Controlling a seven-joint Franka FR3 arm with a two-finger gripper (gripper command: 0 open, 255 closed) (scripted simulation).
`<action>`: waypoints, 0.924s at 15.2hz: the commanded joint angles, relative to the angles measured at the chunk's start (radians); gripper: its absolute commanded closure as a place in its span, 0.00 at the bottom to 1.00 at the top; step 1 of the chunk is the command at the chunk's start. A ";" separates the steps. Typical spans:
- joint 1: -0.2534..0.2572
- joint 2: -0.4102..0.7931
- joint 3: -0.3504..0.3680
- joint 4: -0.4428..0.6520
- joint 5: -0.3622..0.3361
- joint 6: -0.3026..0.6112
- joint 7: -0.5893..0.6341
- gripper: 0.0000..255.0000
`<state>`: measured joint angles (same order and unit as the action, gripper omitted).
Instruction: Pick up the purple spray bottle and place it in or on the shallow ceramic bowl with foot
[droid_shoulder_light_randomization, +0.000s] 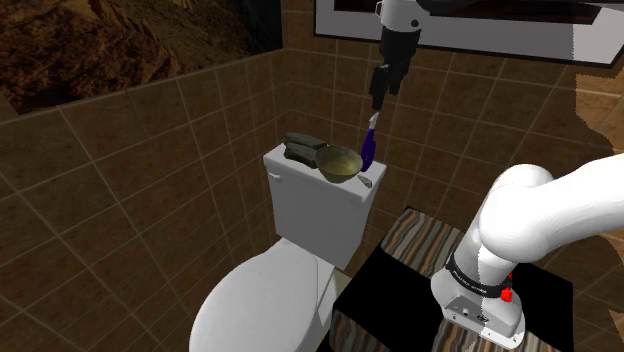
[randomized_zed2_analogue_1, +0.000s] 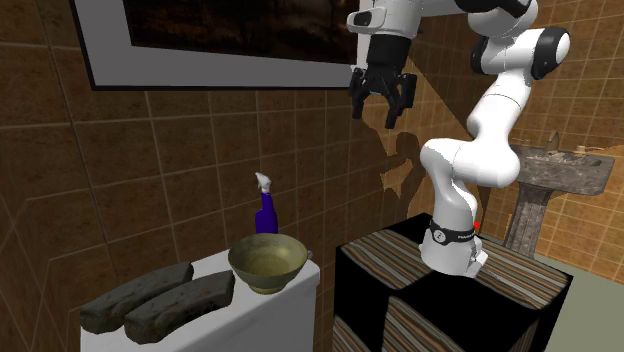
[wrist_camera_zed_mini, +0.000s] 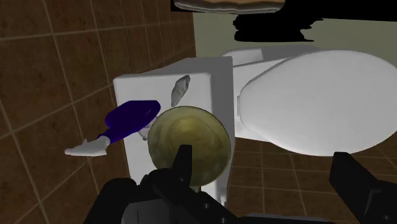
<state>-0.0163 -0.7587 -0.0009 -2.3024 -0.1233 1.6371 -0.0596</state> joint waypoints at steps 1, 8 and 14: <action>0.000 0.000 0.000 0.000 0.000 0.000 0.000 0.00; -0.070 0.262 -0.087 0.110 0.031 0.087 0.069 0.00; -0.119 0.482 -0.166 0.226 0.086 0.132 0.108 0.00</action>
<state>-0.1256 -0.3135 -0.1506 -2.0935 -0.0470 1.7602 0.0457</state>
